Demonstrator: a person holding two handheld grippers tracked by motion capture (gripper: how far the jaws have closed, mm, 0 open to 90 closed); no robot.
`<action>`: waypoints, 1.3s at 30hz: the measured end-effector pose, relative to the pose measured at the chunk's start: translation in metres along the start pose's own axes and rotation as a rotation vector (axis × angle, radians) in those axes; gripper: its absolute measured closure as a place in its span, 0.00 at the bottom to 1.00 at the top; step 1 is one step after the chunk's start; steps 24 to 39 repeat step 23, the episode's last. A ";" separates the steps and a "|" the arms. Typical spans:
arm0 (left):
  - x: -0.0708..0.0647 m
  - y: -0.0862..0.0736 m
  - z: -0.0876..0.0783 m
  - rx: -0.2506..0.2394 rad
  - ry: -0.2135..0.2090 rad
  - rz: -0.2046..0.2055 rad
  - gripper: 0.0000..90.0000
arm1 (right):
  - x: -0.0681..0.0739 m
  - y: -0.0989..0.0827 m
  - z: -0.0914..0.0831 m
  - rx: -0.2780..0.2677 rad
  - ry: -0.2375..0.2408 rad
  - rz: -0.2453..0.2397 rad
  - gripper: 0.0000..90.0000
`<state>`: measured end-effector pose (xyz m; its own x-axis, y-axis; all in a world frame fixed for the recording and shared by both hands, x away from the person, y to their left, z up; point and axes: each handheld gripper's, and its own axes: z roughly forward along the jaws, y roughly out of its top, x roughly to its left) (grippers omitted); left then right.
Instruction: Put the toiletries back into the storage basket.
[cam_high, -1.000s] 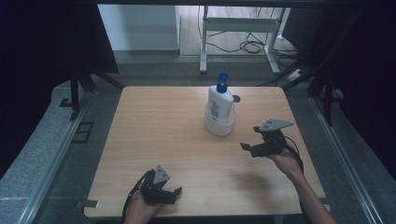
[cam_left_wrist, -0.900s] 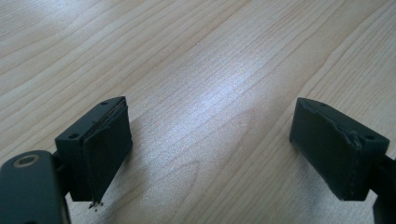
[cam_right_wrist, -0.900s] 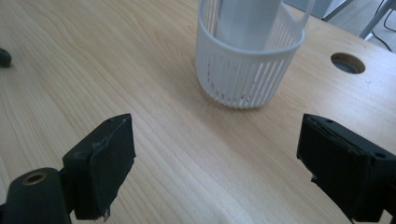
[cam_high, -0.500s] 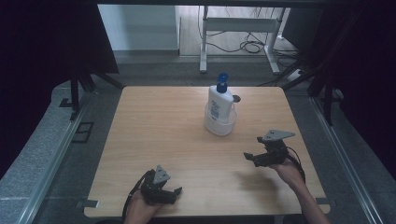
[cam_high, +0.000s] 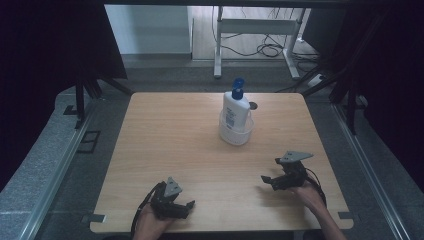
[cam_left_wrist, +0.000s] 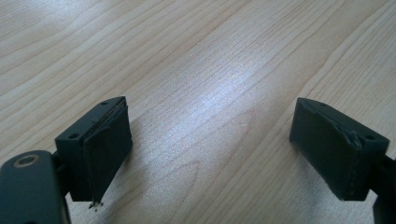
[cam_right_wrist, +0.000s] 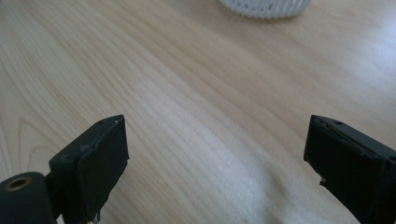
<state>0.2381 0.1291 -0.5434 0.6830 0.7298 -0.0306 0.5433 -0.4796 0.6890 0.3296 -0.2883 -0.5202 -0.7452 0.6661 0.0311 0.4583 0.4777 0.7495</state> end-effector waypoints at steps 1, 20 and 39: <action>0.000 0.000 0.000 0.000 0.000 0.000 0.13 | 0.001 -0.002 0.001 0.004 0.001 -0.002 0.06; 0.000 0.000 0.000 -0.001 0.001 -0.001 0.13 | 0.011 -0.022 0.010 0.070 -0.006 -0.039 0.01; 0.000 0.000 0.000 -0.001 0.001 -0.001 0.13 | 0.012 -0.022 0.010 0.068 -0.009 -0.035 0.01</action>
